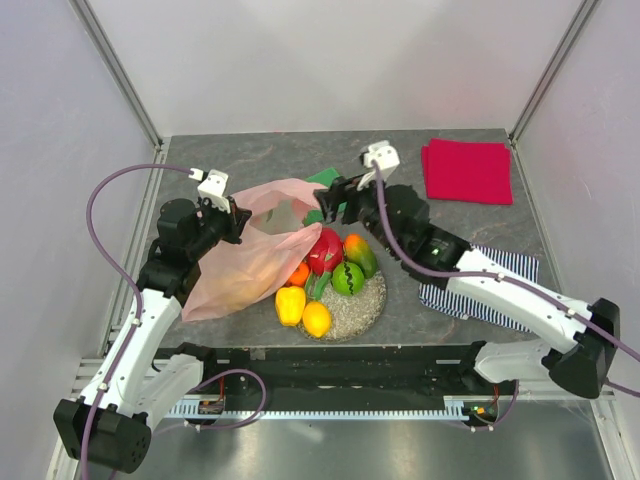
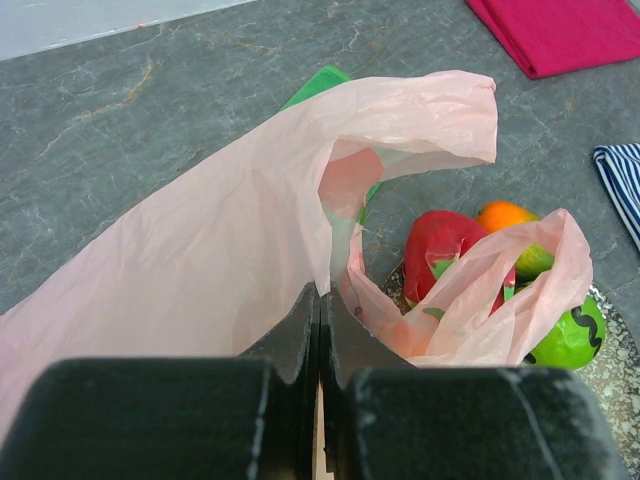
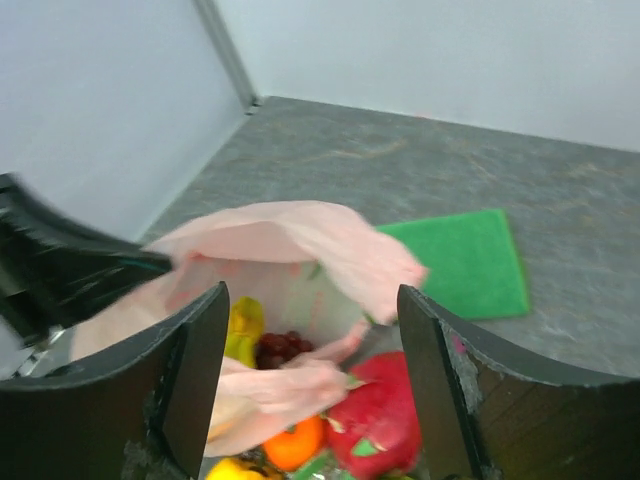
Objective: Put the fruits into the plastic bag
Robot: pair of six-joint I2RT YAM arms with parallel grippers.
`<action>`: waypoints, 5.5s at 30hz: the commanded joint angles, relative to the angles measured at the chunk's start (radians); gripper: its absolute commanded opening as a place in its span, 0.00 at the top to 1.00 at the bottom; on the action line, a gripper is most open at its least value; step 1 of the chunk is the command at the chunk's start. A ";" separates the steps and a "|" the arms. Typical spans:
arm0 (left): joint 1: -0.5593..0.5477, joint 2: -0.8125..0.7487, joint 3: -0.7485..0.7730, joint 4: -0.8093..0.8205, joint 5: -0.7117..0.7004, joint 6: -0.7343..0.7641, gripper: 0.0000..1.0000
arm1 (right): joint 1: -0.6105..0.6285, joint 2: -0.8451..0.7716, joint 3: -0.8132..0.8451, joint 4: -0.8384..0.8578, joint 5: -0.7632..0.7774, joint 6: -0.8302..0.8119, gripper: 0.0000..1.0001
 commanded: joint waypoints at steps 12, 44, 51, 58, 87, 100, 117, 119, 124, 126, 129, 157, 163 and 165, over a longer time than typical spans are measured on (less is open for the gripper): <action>0.002 0.001 0.037 0.020 -0.009 0.020 0.98 | -0.086 0.128 -0.135 -0.501 -0.144 0.096 0.21; 0.002 0.007 0.037 0.018 -0.006 0.020 0.98 | -0.017 0.293 -0.120 -0.515 -0.156 0.132 0.29; 0.002 0.007 0.037 0.020 -0.006 0.019 0.98 | -0.016 0.211 -0.100 -0.552 -0.156 0.127 0.55; 0.002 0.007 0.037 0.021 -0.003 0.019 0.98 | -0.017 0.083 -0.037 -0.642 -0.147 0.066 0.60; -0.004 0.011 0.039 0.021 0.008 0.020 0.98 | -0.056 0.434 0.281 -0.079 -0.360 0.098 0.68; -0.006 0.007 0.037 0.020 0.005 0.019 0.98 | -0.014 0.657 0.408 -0.053 -0.581 0.155 0.64; -0.006 0.005 0.035 0.020 0.002 0.020 0.98 | 0.006 0.683 0.422 -0.076 -0.600 0.135 0.18; -0.006 0.007 0.035 0.020 0.004 0.020 0.98 | 0.006 0.677 0.417 -0.075 -0.593 0.133 0.18; -0.006 0.005 0.037 0.021 0.003 0.019 0.98 | 0.004 0.646 0.394 -0.073 -0.571 0.110 0.12; -0.006 0.004 0.037 0.020 0.004 0.020 0.98 | -0.007 0.625 0.382 -0.069 -0.554 0.107 0.12; -0.006 0.004 0.037 0.020 0.000 0.020 0.98 | -0.022 0.577 0.347 -0.066 -0.540 0.099 0.11; -0.006 0.008 0.032 0.018 -0.036 0.019 0.99 | -0.226 0.203 0.058 -0.153 -0.346 -0.074 0.07; -0.006 0.019 0.031 0.014 -0.064 0.025 0.99 | -0.231 0.332 0.127 -0.220 -0.461 -0.227 0.07; -0.006 0.022 0.031 0.014 -0.075 0.028 0.99 | -0.229 0.358 0.133 -0.216 -0.481 -0.258 0.07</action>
